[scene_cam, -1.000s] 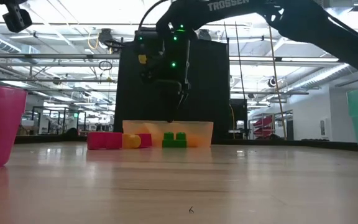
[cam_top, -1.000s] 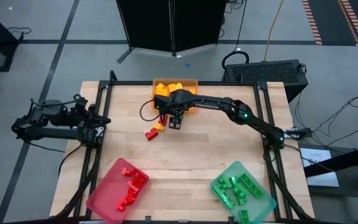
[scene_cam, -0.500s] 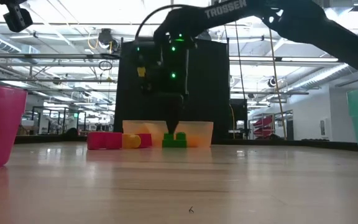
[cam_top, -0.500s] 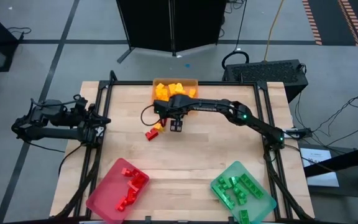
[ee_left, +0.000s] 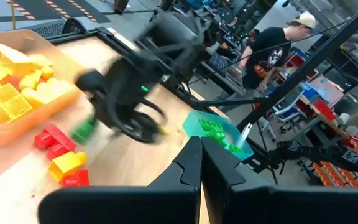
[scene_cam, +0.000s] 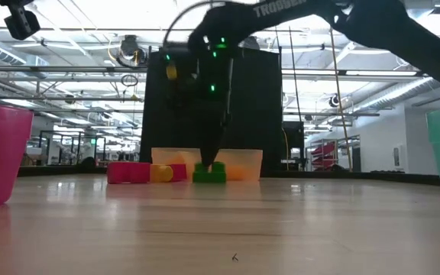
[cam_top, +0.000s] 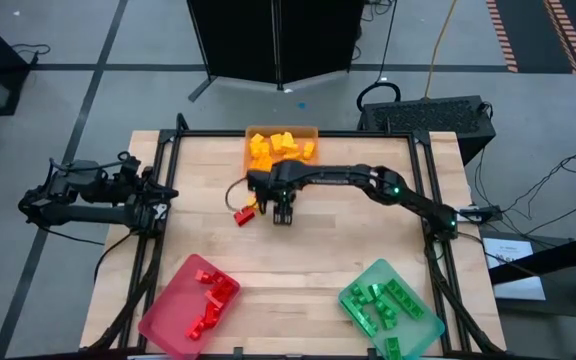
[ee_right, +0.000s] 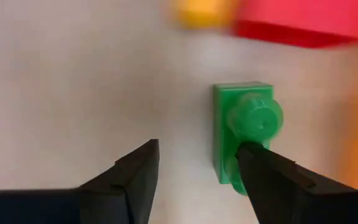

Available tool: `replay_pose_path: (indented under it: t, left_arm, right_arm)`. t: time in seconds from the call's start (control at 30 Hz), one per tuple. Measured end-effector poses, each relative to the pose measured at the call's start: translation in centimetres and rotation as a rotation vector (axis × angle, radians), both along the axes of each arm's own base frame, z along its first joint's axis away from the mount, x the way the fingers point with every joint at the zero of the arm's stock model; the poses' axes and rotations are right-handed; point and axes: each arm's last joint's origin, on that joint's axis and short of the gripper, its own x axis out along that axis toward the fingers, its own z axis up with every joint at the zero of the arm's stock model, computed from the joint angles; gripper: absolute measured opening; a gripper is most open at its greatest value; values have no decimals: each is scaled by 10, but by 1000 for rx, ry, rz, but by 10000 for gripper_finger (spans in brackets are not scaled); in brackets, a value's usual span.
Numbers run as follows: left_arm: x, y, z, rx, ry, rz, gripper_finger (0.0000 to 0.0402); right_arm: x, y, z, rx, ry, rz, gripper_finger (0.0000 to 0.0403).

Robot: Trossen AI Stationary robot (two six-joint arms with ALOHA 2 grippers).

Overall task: Sort blocks
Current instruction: Put the green 2 stud game piece into the light green bin

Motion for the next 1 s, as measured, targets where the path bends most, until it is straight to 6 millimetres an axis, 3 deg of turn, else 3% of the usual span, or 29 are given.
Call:
replay_pose_path:
  t: [0.17,0.43,0.67,0.87,1.0]
  left_arm:
    - [0,0,0,1,0,3,4]
    - [0,0,0,2,0,3,4]
    - [0,0,0,0,0,3,4]
    - [0,0,0,0,0,3,4]
    - [0,0,0,0,0,3,4]
  right_arm:
    - [3,36,9,21,6,99,193]
    - [8,54,30,-12,-47,78,196]
    - [11,55,35,-109,-58,270,198]
    - [9,49,26,-63,-33,457,201]
    - [8,44,20,-33,-35,499,225]
